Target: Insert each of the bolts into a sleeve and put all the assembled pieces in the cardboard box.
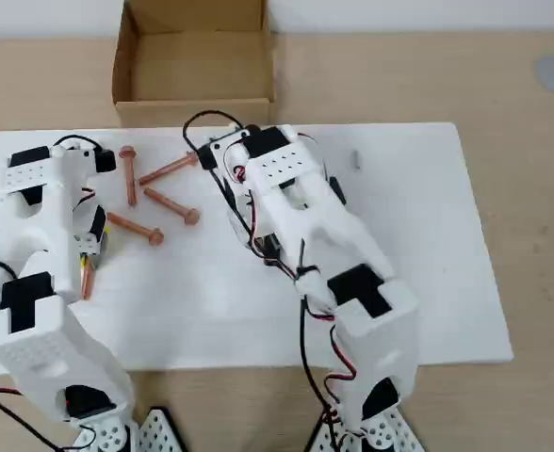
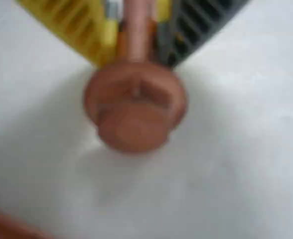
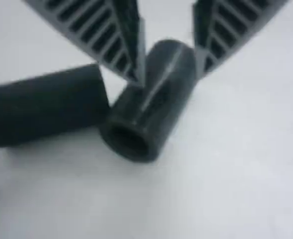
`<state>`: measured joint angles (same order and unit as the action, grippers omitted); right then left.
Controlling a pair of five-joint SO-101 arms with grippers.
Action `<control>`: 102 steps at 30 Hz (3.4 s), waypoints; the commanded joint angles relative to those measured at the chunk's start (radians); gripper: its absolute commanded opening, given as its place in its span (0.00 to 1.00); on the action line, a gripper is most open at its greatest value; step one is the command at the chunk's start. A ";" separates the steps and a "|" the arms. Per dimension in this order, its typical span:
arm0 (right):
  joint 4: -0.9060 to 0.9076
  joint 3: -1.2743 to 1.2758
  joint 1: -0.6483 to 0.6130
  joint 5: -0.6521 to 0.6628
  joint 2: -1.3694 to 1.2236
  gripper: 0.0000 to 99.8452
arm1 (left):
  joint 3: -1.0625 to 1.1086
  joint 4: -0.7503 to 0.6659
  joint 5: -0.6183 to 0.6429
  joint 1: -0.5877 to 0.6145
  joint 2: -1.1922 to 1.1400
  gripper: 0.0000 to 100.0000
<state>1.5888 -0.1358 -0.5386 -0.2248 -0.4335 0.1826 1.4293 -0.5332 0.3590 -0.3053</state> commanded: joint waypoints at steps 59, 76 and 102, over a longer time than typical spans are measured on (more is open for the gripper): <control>0.199 -0.417 0.077 0.103 -0.280 0.01 | -0.135 0.104 -0.002 -0.018 0.206 0.01; 0.169 -0.498 0.062 0.201 0.228 0.01 | 0.000 0.032 0.321 -0.158 1.020 0.01; 0.014 -0.065 -0.119 0.157 1.020 0.01 | 0.690 -0.735 0.689 -0.189 1.865 0.01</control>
<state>1.6701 -0.3261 -0.6368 0.0514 0.5025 0.8715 0.7281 0.1481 0.1995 1.5466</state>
